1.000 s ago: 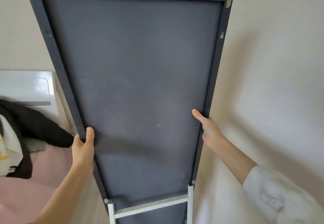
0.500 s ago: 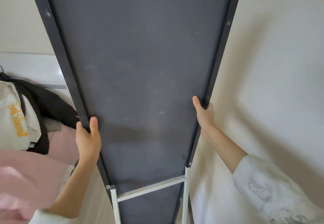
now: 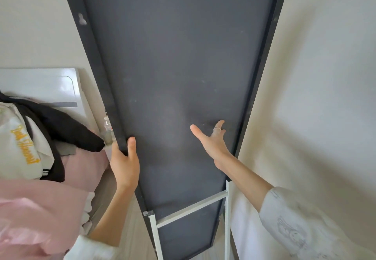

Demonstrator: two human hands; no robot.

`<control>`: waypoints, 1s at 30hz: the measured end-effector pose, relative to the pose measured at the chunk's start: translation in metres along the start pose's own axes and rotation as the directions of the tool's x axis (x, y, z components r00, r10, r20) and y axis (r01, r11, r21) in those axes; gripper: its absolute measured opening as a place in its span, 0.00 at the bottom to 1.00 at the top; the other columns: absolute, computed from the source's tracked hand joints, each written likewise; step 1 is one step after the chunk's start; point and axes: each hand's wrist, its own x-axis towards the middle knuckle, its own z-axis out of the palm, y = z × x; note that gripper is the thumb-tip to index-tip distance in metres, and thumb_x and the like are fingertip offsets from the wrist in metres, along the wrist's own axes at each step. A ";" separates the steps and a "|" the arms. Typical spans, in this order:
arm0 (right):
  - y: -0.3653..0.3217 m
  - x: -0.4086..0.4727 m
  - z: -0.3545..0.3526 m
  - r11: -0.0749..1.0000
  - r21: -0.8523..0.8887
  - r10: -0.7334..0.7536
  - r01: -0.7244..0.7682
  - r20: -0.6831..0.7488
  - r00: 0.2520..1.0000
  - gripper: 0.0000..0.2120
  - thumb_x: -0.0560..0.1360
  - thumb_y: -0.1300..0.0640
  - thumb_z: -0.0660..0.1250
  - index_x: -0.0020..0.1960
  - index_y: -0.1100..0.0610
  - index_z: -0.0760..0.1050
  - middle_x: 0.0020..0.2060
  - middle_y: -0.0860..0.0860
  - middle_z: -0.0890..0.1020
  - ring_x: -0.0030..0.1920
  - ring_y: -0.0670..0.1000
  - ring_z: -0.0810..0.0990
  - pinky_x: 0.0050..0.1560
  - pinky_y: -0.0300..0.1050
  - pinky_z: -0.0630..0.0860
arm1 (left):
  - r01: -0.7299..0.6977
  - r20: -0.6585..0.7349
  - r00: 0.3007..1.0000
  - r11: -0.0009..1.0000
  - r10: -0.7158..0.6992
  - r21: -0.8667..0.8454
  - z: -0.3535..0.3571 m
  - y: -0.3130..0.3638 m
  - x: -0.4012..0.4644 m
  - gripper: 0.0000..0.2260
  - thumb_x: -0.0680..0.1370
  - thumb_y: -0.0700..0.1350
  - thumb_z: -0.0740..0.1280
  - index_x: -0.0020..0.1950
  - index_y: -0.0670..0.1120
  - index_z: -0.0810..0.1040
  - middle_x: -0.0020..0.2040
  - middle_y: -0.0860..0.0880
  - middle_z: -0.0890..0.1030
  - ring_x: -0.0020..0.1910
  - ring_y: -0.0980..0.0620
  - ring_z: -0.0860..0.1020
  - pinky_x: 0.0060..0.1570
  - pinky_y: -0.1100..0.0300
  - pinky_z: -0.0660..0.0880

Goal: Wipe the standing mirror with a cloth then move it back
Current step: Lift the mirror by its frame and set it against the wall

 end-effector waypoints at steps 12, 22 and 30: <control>-0.005 -0.039 -0.007 0.999 -0.032 -0.013 0.017 0.115 0.993 0.49 0.72 0.43 0.68 0.74 0.45 0.32 0.76 0.43 0.47 0.75 0.49 0.54 0.72 0.50 0.56 | -0.149 0.296 0.948 0.985 0.116 0.091 -0.026 0.015 -0.064 0.08 0.76 0.54 0.63 0.40 0.55 0.67 0.31 0.56 0.76 0.33 0.58 0.74 0.36 0.57 0.66; 0.012 -0.083 -0.065 0.960 0.279 -0.103 0.040 0.214 0.971 0.26 0.80 0.53 0.59 0.75 0.45 0.55 0.57 0.39 0.71 0.64 0.44 0.68 0.58 0.44 0.68 | -0.418 0.445 0.859 0.850 0.254 0.320 0.018 0.062 -0.161 0.12 0.76 0.47 0.63 0.35 0.46 0.66 0.33 0.51 0.66 0.31 0.44 0.69 0.33 0.58 0.60; 0.012 -0.095 -0.101 0.961 0.274 -0.141 0.049 0.325 0.935 0.23 0.80 0.53 0.59 0.73 0.46 0.60 0.66 0.41 0.68 0.69 0.48 0.65 0.66 0.47 0.62 | -0.385 0.545 0.826 0.853 0.147 0.353 0.033 0.063 -0.170 0.12 0.77 0.51 0.62 0.37 0.47 0.66 0.34 0.51 0.67 0.34 0.48 0.68 0.37 0.58 0.63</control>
